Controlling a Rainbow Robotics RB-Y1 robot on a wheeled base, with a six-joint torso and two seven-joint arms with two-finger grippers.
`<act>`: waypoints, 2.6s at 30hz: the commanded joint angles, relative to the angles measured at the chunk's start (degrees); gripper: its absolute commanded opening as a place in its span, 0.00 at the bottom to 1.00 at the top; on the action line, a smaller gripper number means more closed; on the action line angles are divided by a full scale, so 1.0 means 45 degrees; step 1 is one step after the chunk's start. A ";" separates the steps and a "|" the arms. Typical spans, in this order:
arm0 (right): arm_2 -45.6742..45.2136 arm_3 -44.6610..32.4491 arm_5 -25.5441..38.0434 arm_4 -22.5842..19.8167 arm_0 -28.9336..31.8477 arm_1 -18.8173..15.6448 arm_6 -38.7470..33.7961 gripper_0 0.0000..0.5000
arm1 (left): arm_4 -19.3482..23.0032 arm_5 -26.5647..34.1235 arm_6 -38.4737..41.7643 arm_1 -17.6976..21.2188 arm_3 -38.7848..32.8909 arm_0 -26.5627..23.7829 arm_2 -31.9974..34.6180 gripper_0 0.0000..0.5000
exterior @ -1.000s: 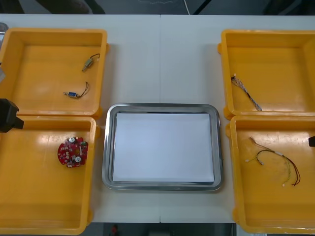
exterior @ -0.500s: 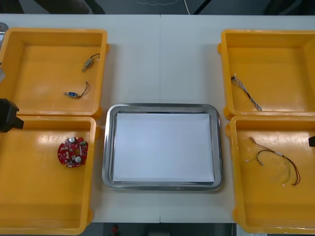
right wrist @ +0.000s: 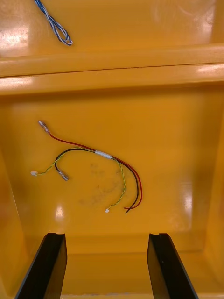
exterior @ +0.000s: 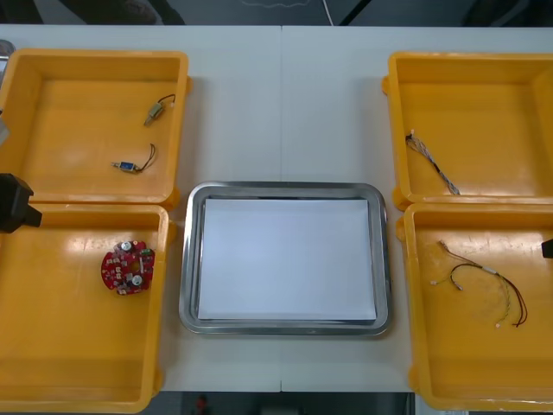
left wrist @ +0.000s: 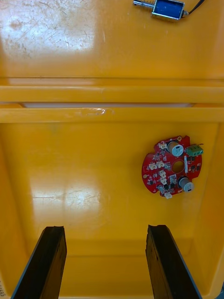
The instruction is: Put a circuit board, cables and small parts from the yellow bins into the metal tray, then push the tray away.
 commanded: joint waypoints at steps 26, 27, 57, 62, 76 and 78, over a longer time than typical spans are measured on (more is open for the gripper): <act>0.0110 -0.0366 0.0033 0.0013 -0.0257 -0.0513 0.0015 1.00 | -0.0022 0.0081 -0.0615 0.0274 -0.0315 0.0193 0.0430 1.00; 0.0110 -0.0366 0.0033 0.0013 -0.0257 -0.0513 0.0015 1.00 | -0.0022 0.0081 -0.0615 0.0274 -0.0315 0.0193 0.0430 1.00; 0.0110 -0.0366 0.0033 0.0013 -0.0257 -0.0513 0.0015 1.00 | -0.0022 0.0081 -0.0615 0.0274 -0.0315 0.0193 0.0430 1.00; 0.0110 -0.0366 0.0033 0.0013 -0.0257 -0.0513 0.0015 1.00 | -0.0022 0.0081 -0.0615 0.0274 -0.0315 0.0193 0.0430 1.00; -0.0105 -0.0307 0.0033 -0.0182 -0.0022 -0.0298 0.0328 1.00 | 0.0056 -0.0145 -0.1240 -0.0390 -0.0159 0.0505 0.0059 1.00; -0.0164 -0.0307 0.0033 -0.0202 0.0056 -0.0298 0.0386 1.00 | 0.0114 -0.0379 -0.1689 -0.0351 -0.0140 0.0564 0.0039 1.00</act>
